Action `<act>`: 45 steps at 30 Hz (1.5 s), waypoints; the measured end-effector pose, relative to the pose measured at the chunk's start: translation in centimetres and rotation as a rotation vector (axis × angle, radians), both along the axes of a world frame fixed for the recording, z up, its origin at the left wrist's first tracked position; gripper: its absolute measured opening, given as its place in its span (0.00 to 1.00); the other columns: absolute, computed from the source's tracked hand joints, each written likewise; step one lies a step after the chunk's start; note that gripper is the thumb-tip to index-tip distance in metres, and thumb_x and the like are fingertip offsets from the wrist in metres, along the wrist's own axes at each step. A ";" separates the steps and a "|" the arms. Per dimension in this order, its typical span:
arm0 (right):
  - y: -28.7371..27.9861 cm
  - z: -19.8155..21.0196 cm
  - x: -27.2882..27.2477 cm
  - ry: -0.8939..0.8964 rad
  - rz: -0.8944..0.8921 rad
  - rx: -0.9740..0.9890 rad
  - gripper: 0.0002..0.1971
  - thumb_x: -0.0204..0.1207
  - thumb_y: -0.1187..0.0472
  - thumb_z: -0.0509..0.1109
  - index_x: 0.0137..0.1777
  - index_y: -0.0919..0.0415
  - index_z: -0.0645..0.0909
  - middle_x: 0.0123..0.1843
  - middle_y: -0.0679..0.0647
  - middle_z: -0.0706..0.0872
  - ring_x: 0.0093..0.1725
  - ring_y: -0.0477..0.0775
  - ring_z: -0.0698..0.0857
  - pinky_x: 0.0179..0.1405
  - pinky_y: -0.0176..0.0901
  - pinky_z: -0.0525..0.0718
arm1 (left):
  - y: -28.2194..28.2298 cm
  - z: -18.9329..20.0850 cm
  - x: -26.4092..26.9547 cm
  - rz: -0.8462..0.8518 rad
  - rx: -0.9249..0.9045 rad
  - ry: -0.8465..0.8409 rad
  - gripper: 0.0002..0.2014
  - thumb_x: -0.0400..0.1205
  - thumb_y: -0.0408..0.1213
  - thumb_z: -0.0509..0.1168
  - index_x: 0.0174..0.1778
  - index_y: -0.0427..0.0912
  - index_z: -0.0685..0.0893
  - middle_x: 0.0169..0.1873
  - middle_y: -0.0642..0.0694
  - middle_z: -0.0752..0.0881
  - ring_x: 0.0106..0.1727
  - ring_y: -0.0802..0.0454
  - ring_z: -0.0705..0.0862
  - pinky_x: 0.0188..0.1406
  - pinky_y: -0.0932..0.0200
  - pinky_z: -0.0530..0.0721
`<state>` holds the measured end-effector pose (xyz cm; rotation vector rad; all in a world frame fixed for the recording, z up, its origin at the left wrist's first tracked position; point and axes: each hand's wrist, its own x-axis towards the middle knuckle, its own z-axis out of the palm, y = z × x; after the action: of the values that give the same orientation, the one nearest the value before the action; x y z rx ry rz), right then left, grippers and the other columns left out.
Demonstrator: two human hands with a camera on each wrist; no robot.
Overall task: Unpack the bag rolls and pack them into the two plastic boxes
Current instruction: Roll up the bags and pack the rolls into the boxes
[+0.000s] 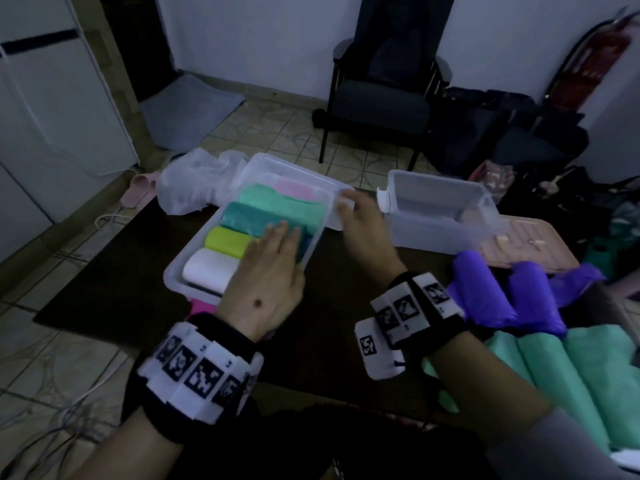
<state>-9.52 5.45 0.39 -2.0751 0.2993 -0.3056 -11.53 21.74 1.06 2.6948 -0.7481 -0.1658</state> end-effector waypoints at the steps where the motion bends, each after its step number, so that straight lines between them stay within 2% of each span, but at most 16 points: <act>1: -2.3 -0.1 -0.2 -0.039 -0.164 -0.009 0.17 0.84 0.55 0.57 0.69 0.60 0.73 0.66 0.57 0.77 0.61 0.49 0.77 0.58 0.42 0.79 | -1.5 -0.1 -1.0 -0.054 -0.040 -0.027 0.28 0.86 0.42 0.50 0.83 0.45 0.51 0.83 0.47 0.49 0.83 0.51 0.47 0.81 0.55 0.47; 4: -9.3 -0.1 -1.4 -0.033 -0.552 0.011 0.20 0.83 0.56 0.60 0.72 0.63 0.70 0.72 0.62 0.71 0.69 0.59 0.73 0.66 0.44 0.70 | -6.2 -1.8 -3.3 -0.181 -0.036 0.040 0.27 0.87 0.45 0.50 0.83 0.49 0.52 0.83 0.49 0.47 0.83 0.53 0.45 0.80 0.56 0.45; 7: -15.1 -0.1 -2.2 0.055 -0.766 0.112 0.27 0.79 0.55 0.65 0.75 0.65 0.65 0.75 0.67 0.63 0.71 0.67 0.71 0.70 0.54 0.72 | -9.9 -4.9 -4.2 -0.238 0.063 0.276 0.29 0.87 0.49 0.49 0.83 0.48 0.48 0.83 0.45 0.44 0.84 0.48 0.43 0.81 0.49 0.44; 10: -19.6 -0.9 -2.3 0.123 -0.868 0.264 0.36 0.66 0.48 0.69 0.73 0.65 0.67 0.71 0.66 0.68 0.60 0.68 0.82 0.56 0.62 0.84 | -12.6 -7.7 -3.8 -0.225 0.210 0.403 0.32 0.86 0.53 0.48 0.83 0.48 0.44 0.83 0.42 0.40 0.83 0.44 0.40 0.80 0.44 0.43; 12: -21.3 -1.5 -2.6 0.182 -0.782 0.341 0.37 0.66 0.45 0.68 0.73 0.64 0.70 0.65 0.60 0.76 0.50 0.61 0.86 0.39 0.51 0.88 | -14.0 -8.8 -3.1 -0.190 0.290 0.430 0.33 0.86 0.55 0.48 0.83 0.49 0.43 0.82 0.43 0.37 0.83 0.43 0.38 0.80 0.41 0.41; 14: -21.8 -1.4 -2.5 0.220 -0.666 0.381 0.30 0.77 0.50 0.67 0.75 0.63 0.69 0.64 0.56 0.76 0.42 0.53 0.83 0.30 0.42 0.88 | -14.9 -9.5 -2.5 -0.164 0.361 0.445 0.34 0.85 0.56 0.48 0.83 0.50 0.41 0.82 0.45 0.34 0.82 0.42 0.35 0.79 0.38 0.40; 17: -22.5 -1.5 -1.5 0.158 -0.689 0.433 0.29 0.77 0.53 0.70 0.76 0.63 0.69 0.72 0.59 0.72 0.36 0.54 0.79 0.42 0.48 0.90 | -15.1 -10.5 -2.1 -0.161 0.431 0.467 0.37 0.84 0.59 0.50 0.82 0.52 0.38 0.81 0.46 0.30 0.81 0.42 0.31 0.77 0.33 0.38; 20: -22.0 -1.7 -1.4 0.209 -0.657 0.459 0.28 0.79 0.57 0.69 0.77 0.64 0.66 0.66 0.59 0.71 0.43 0.59 0.79 0.46 0.53 0.88 | -15.0 -11.0 -2.1 -0.159 0.432 0.516 0.39 0.83 0.60 0.50 0.81 0.54 0.34 0.80 0.47 0.27 0.80 0.42 0.28 0.76 0.31 0.37; 24: -23.0 -3.8 -1.9 0.195 -0.625 0.222 0.28 0.81 0.57 0.66 0.77 0.68 0.66 0.72 0.68 0.74 0.70 0.67 0.74 0.66 0.49 0.72 | -15.1 -11.0 -1.8 -0.159 0.436 0.549 0.39 0.83 0.61 0.51 0.81 0.56 0.33 0.79 0.48 0.25 0.80 0.43 0.27 0.76 0.32 0.36; 32: -22.0 -4.9 -2.4 0.097 -0.664 0.156 0.29 0.79 0.45 0.66 0.67 0.71 0.73 0.64 0.70 0.80 0.64 0.68 0.78 0.59 0.52 0.73 | -15.0 -11.4 -1.6 -0.154 0.432 0.560 0.40 0.81 0.63 0.51 0.80 0.58 0.33 0.79 0.50 0.26 0.80 0.44 0.27 0.76 0.32 0.36; 34: -21.6 -4.8 -2.4 0.050 -0.683 0.347 0.28 0.79 0.47 0.66 0.65 0.73 0.73 0.63 0.70 0.81 0.62 0.68 0.79 0.57 0.49 0.74 | -14.9 -11.4 -1.6 -0.159 0.426 0.564 0.40 0.81 0.63 0.52 0.80 0.58 0.33 0.79 0.51 0.26 0.80 0.44 0.27 0.76 0.32 0.36; 36: -21.1 -4.3 -2.7 -0.092 -0.673 0.719 0.23 0.81 0.58 0.66 0.69 0.73 0.70 0.68 0.70 0.76 0.62 0.67 0.80 0.51 0.43 0.80 | -14.9 -11.4 -1.7 -0.164 0.420 0.567 0.40 0.81 0.63 0.52 0.80 0.58 0.33 0.79 0.50 0.26 0.80 0.44 0.27 0.76 0.32 0.36; 38: -20.2 -3.5 -3.1 -0.167 -0.655 0.918 0.17 0.80 0.70 0.61 0.67 0.73 0.68 0.71 0.71 0.71 0.52 0.67 0.83 0.40 0.46 0.88 | -14.8 -11.2 -1.7 -0.164 0.418 0.569 0.40 0.81 0.62 0.53 0.80 0.58 0.34 0.79 0.50 0.27 0.80 0.44 0.27 0.76 0.32 0.36; 40: -19.7 -2.7 -3.7 -0.170 -0.718 1.025 0.07 0.78 0.74 0.61 0.54 0.71 0.70 0.66 0.72 0.72 0.44 0.69 0.82 0.32 0.51 0.90 | -14.7 -11.2 -1.8 -0.162 0.410 0.560 0.40 0.82 0.62 0.53 0.81 0.57 0.34 0.79 0.50 0.27 0.80 0.44 0.28 0.76 0.32 0.36; 42: -18.7 -2.5 -4.3 -0.141 -0.636 1.053 0.04 0.77 0.74 0.62 0.49 0.71 0.70 0.58 0.71 0.75 0.42 0.69 0.82 0.28 0.51 0.89 | -14.5 -11.2 -2.0 -0.152 0.395 0.536 0.42 0.81 0.62 0.53 0.81 0.53 0.33 0.80 0.49 0.28 0.80 0.44 0.28 0.76 0.33 0.37; 45: -16.9 -2.6 -5.0 -0.065 -0.527 1.012 0.16 0.81 0.71 0.59 0.68 0.73 0.69 0.46 0.63 0.75 0.41 0.59 0.82 0.30 0.43 0.88 | -14.2 -11.4 -2.2 -0.106 0.380 0.501 0.48 0.80 0.62 0.55 0.81 0.42 0.32 0.80 0.46 0.29 0.81 0.47 0.30 0.78 0.36 0.38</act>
<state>-14.55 -11.48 -2.20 -0.9663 0.7783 -0.4193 -13.71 7.51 -10.39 2.7601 -0.7539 -1.0589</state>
